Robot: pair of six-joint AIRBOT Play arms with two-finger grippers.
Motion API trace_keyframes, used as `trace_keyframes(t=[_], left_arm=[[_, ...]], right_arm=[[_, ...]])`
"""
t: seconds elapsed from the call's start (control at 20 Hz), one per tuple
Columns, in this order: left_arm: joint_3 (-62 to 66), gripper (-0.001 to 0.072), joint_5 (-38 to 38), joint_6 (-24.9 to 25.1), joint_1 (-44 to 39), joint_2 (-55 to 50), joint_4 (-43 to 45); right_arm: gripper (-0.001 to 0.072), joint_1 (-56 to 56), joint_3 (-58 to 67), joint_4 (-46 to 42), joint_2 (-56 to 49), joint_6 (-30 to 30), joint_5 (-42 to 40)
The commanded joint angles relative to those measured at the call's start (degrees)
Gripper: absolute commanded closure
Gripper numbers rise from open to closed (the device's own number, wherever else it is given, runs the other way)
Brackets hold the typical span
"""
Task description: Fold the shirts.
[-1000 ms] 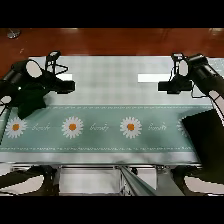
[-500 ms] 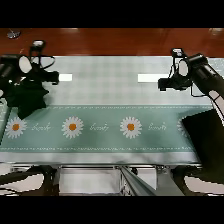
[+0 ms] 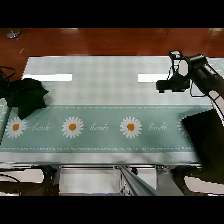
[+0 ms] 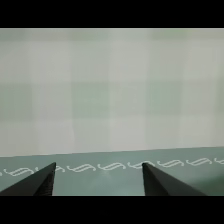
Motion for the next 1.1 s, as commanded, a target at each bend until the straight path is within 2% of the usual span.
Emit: trace_keyframes(t=[0.0,0.05,0.1,0.15,0.2,0.25,0.3,0.4,0.45,0.6,0.8,0.9,1.05], left_arm=[[0.48,0.0010,-4.07,6.23,3.13,-4.85,-9.75],[1.01,0.0029,-6.34,6.21,3.13,-5.53,-10.49],[1.84,0.0267,-9.11,6.51,3.13,-5.84,-10.95],[2.93,0.0645,-11.52,8.48,3.13,-5.64,-11.63],[4.76,0.0684,-13.53,10.75,3.13,-4.98,-13.60],[6.51,0.0684,-14.21,10.88,3.13,-3.52,-16.59],[7.39,0.0684,-12.83,11.06,3.13,-0.61,-24.57],[7.02,0.0684,-7.43,17.64,1.81,7.02,-44.00],[7.04,0.0685,-4.63,20.02,0.15,11.67,-48.15],[7.06,0.0685,1.31,20.13,-4.46,24.94,-48.37],[7.06,0.0685,4.26,20.37,-11.17,37.86,-48.37],[7.08,0.0685,6.60,21.00,-16.76,41.79,-48.37],[7.19,0.0685,10.47,20.90,-26.38,43.65,-48.37]], right_arm=[[0.0090,0.02,-0.02,1.64,-0.02,0.90,-1.29],[0.0090,0.02,0.00,1.92,-0.02,0.98,-1.38],[0.0090,0.02,0.00,2.40,0.00,0.94,-1.33],[0.0090,0.02,0.00,2.60,0.24,0.94,-1.22],[0.0090,0.02,0.00,2.49,0.90,0.90,-1.31],[0.0090,0.02,0.00,1.70,2.01,0.85,-1.77],[0.0090,0.02,0.00,-0.63,3.69,1.03,-2.60],[0.0090,0.02,0.00,-4.87,7.98,3.10,-3.10],[0.0090,0.02,0.00,-5.53,10.56,3.17,-3.08],[0.0090,0.02,0.00,-5.66,18.40,2.67,-2.99],[0.0090,0.04,0.00,-4.66,28.15,1.88,-3.02],[0.0090,0.02,0.00,-3.69,32.79,-0.85,-2.73],[0.0091,0.02,0.00,-3.65,38.56,-1.03,-0.74]])
